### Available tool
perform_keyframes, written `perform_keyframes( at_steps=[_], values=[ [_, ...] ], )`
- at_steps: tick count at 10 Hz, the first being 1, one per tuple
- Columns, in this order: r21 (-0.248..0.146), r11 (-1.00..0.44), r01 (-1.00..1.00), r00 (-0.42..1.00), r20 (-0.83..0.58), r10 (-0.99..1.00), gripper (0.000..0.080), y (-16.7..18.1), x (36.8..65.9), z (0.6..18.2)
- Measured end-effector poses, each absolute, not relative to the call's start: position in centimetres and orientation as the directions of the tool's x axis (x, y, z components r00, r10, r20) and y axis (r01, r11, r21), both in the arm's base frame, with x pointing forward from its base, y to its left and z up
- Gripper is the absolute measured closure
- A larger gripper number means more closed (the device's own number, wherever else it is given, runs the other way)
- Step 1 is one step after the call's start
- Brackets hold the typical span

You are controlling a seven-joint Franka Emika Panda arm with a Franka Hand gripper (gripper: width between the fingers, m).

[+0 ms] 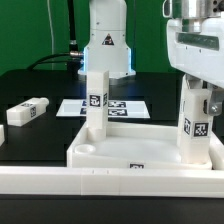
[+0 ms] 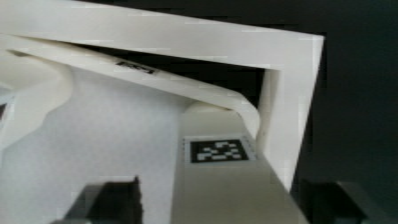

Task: Assemble desk

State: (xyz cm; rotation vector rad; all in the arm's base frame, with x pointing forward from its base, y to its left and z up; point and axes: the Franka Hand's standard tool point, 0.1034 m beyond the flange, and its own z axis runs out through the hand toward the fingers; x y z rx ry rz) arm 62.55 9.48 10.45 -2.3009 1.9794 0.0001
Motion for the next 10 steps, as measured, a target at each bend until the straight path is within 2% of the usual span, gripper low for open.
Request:
perform_keyframes(
  at_steps=[1, 2, 3, 4, 6, 10],
  values=[
    [-0.079, -0.227, -0.971, 0.232, -0.065, -0.97, 0.0227, 9.22, 62.44, 10.38],
    [-0.08, -0.237, -0.968, 0.242, -0.064, -0.968, 0.0227, 9.23, 62.44, 10.38],
    [-0.083, -0.307, -0.948, 0.312, -0.056, -0.948, 0.0166, 9.2, 62.44, 10.38],
    [-0.088, -0.437, -0.895, 0.442, -0.041, -0.896, 0.0154, 9.24, 62.42, 10.37],
    [-0.093, -0.571, -0.816, 0.575, -0.025, -0.818, 0.0151, 9.16, 62.47, 10.4],
    [-0.086, -0.853, -0.516, 0.855, 0.021, -0.519, 0.0151, 8.61, 62.59, 10.44]
  ],
)
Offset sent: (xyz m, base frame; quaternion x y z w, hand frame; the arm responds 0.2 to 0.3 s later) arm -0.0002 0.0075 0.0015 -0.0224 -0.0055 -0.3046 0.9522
